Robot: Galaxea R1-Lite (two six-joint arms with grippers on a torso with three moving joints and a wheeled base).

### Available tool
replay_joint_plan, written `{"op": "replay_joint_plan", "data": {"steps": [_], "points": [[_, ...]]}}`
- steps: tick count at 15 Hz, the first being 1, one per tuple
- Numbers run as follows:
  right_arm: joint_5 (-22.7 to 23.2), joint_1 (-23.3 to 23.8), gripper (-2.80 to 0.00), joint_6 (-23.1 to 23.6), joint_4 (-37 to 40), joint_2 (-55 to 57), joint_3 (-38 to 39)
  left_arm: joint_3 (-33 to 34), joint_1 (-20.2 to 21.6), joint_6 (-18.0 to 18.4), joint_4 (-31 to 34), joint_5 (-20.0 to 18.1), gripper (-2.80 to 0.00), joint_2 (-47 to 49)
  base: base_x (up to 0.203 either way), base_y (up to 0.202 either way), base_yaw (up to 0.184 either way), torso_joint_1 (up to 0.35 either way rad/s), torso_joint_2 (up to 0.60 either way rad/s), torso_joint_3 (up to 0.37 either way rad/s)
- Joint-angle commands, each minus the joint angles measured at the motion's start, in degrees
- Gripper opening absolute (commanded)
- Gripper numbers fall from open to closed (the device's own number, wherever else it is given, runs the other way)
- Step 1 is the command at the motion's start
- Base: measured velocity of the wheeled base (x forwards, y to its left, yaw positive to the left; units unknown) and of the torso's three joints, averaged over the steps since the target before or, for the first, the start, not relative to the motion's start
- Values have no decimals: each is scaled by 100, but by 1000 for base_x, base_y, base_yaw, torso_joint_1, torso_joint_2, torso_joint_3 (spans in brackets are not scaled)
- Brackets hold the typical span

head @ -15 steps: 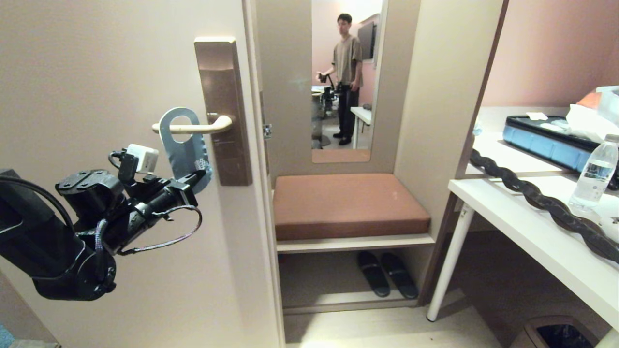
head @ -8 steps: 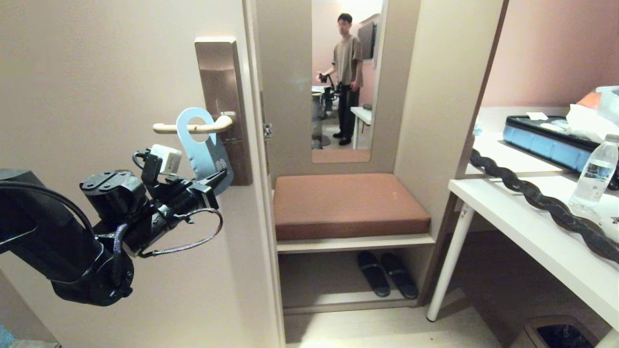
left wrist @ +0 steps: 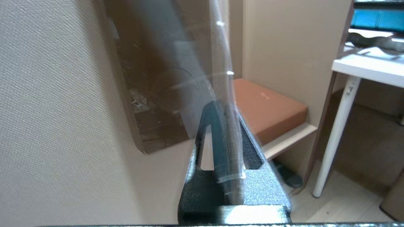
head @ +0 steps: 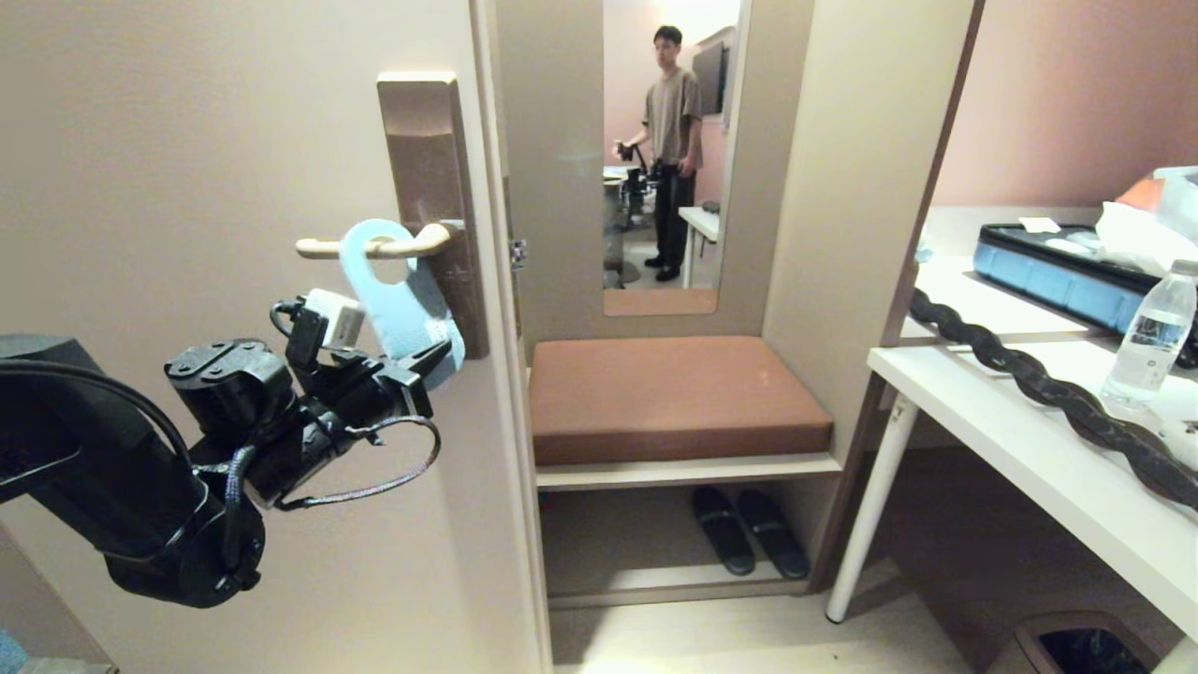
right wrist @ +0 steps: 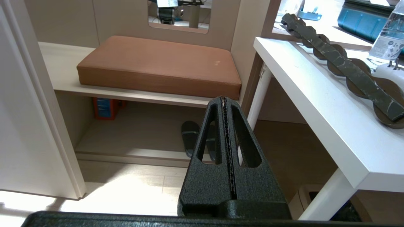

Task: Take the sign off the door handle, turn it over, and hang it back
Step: Hang the sign back with the other side facing out

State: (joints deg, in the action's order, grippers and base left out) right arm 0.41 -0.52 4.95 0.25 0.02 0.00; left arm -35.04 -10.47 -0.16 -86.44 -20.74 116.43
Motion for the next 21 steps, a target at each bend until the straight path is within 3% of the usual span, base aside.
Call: {"op": "replay_joint_plan", "data": {"steps": [1, 9, 15, 17, 21], "points": [[3, -8, -280, 6, 1, -2, 0, 193, 1, -8, -176, -9, 0, 67, 0, 0, 0, 0, 0, 0], [3, 0, -280, 6, 1, -2, 0, 353, 49, -98, -294, -26, 0, 16, 0, 0, 0, 0, 0, 0], [3, 0, -280, 6, 1, -2, 0, 461, 781, -135, -329, -67, 0, -172, 0, 0, 0, 0, 0, 0], [3, -9, -280, 6, 1, -2, 0, 497, 998, -307, -324, -79, 0, -234, 0, 0, 0, 0, 0, 0], [3, -9, -280, 6, 1, -2, 0, 509, 1082, -353, -323, -88, 0, -336, 0, 0, 0, 0, 0, 0]]}}
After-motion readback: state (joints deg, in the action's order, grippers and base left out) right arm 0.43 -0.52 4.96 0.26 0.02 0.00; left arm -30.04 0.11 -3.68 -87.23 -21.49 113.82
